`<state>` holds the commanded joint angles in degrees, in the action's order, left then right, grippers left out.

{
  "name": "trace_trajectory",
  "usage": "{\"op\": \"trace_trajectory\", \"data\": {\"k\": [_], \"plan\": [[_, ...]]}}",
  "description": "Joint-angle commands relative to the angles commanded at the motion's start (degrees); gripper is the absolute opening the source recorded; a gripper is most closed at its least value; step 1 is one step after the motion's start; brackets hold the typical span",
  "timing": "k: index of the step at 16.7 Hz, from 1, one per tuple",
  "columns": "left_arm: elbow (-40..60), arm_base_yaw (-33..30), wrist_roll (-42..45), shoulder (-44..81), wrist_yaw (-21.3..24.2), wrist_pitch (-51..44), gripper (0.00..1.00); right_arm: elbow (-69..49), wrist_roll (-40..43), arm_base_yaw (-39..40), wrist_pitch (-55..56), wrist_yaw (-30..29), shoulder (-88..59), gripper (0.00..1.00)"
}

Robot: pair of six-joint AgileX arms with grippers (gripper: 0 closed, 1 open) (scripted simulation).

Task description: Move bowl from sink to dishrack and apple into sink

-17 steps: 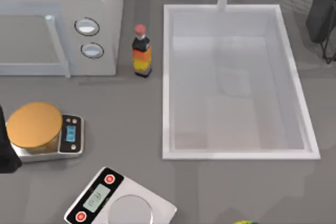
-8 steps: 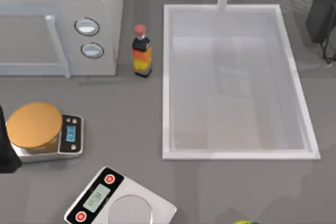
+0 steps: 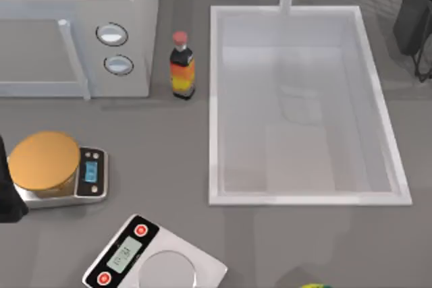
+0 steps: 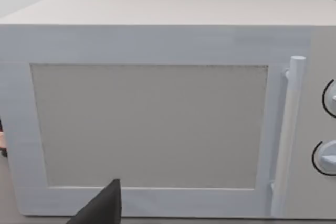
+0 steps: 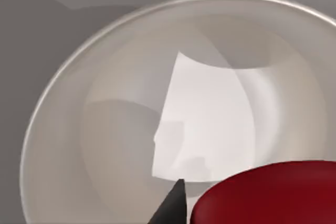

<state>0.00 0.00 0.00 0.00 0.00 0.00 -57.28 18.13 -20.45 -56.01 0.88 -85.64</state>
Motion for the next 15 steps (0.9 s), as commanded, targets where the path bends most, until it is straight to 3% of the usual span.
{"op": "trace_trajectory", "data": {"k": [9, 15], "plan": [[0.0, 0.0, 0.0, 0.0, 0.0, 0.0, 1.0, -3.21, -0.05, 0.08, -5.24, 0.07, 1.64, 0.0], [0.0, 0.0, 0.0, 0.0, 0.0, 0.0, 1.0, -2.42, -1.81, 7.81, 7.44, -5.74, -0.68, 0.0]]}}
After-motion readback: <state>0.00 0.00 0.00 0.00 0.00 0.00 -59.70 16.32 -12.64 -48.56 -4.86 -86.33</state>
